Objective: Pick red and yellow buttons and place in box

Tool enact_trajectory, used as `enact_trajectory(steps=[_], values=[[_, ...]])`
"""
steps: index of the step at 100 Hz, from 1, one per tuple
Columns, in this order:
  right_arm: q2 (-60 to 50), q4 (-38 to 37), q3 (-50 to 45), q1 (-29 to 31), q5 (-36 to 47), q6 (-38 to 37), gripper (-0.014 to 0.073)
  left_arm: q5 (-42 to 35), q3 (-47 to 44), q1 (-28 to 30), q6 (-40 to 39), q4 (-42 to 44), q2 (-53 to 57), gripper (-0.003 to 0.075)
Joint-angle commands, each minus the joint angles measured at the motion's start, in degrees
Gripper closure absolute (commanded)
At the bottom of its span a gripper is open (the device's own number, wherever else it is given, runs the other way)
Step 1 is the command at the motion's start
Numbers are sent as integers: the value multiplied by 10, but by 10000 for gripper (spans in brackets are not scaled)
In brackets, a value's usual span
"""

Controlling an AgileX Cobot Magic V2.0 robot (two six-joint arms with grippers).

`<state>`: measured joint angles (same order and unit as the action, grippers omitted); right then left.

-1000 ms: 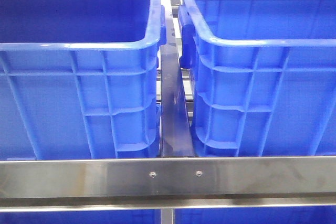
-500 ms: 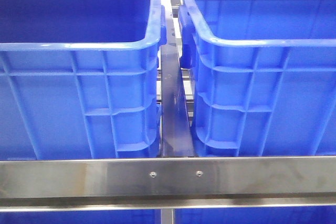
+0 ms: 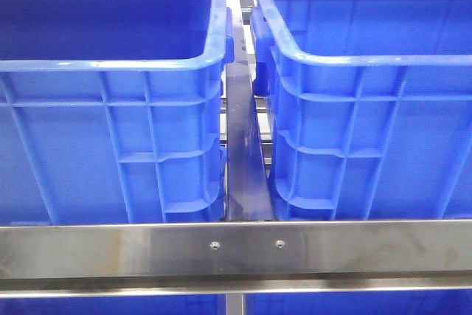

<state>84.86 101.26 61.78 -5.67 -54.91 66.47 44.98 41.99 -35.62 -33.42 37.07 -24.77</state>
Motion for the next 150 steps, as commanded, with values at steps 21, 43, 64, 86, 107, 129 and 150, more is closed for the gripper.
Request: enact_trajectory(steps=[21, 43, 64, 86, 107, 129, 150], values=[[-24, 46, 19, 88, 9, 2, 609, -54, 15, -3, -5, 28, -4, 739], [-9, 45, 19, 126, 86, 2, 609, -54, 15, -3, -5, 28, -4, 739], [41, 46, 20, 126, 152, 2, 609, -54, 15, -3, -5, 28, -4, 739], [114, 46, 49, 125, 150, 2, 609, -54, 15, -3, -5, 28, -4, 739], [184, 46, 88, 125, 147, -17, 609, -54, 15, -3, -5, 28, -4, 739], [237, 46, 114, 125, 138, -29, 609, -54, 15, -3, -5, 28, -4, 739], [256, 46, 122, 125, 142, -29, 609, -54, 15, -3, -5, 27, -4, 739]])
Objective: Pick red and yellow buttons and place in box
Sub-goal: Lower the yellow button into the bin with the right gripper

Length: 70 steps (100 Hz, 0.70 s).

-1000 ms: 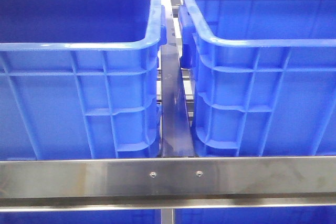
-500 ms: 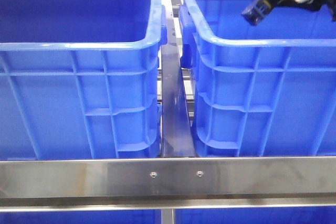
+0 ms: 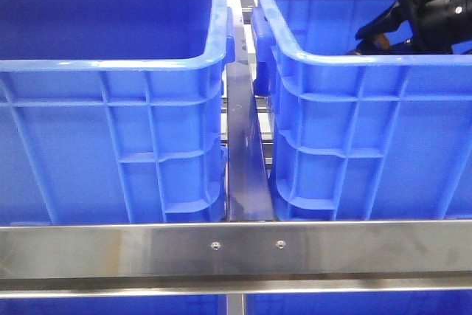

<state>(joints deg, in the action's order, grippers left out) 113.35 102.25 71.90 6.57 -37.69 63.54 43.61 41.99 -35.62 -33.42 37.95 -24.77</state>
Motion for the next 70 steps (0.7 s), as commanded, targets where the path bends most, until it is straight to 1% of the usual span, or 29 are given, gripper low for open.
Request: enact_trajectory(steps=[1, 32, 39, 57, 70], values=[[-28, 36, 21, 2, -31, 1, 609, -40, 15, -3, -5, 19, -4, 739], [-28, 36, 30, 2, 13, 1, 598, -40, 15, -3, -5, 19, -4, 739], [-28, 36, 30, 2, 21, 1, 573, -40, 15, -3, -5, 16, -4, 739], [-28, 36, 30, 2, 33, 1, 473, -40, 15, -3, -5, 16, -4, 739], [-28, 36, 30, 2, 36, 1, 428, -40, 15, -3, -5, 16, -4, 739]])
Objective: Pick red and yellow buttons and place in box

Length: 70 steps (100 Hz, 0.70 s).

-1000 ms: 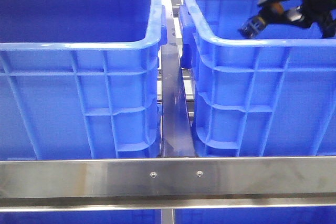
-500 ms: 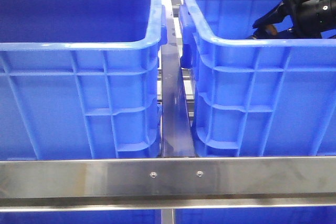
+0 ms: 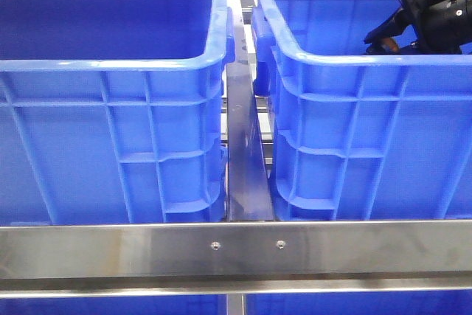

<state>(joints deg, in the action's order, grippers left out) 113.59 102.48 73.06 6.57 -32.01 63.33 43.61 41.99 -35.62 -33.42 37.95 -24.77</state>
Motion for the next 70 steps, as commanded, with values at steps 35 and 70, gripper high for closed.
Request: enact_trajectory(steps=[35, 70], values=[[-30, 33, 18, 2, -5, 3, 94, -40, 15, -3, -5, 14, -4, 739], [-30, 33, 18, 3, 33, 3, 9, -40, 15, -3, -5, 14, -4, 739]])
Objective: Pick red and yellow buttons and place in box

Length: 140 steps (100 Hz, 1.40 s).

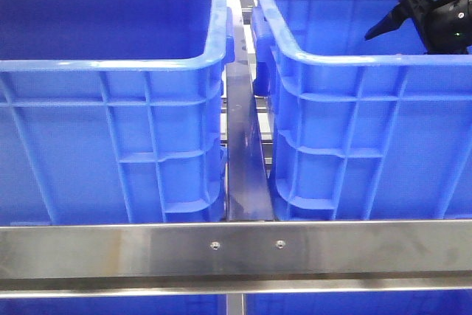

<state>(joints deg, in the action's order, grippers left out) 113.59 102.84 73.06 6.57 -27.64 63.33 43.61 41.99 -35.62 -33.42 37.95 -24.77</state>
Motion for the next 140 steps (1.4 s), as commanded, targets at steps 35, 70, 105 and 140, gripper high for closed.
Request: enact_trajectory(steps=[35, 70, 105, 140], values=[[-31, 30, 18, 8, -3, 3, 11, -40, 15, -3, -5, 14, -4, 739], [-57, -4, 18, 8, -13, 4, 13, -40, 15, -3, -5, 14, -4, 739], [-175, -106, -31, 8, 0, 14, 13, -40, 15, -3, -5, 14, -4, 739], [-379, -107, -178, 8, 51, 142, 14, -40, 15, -3, -5, 14, -4, 739]])
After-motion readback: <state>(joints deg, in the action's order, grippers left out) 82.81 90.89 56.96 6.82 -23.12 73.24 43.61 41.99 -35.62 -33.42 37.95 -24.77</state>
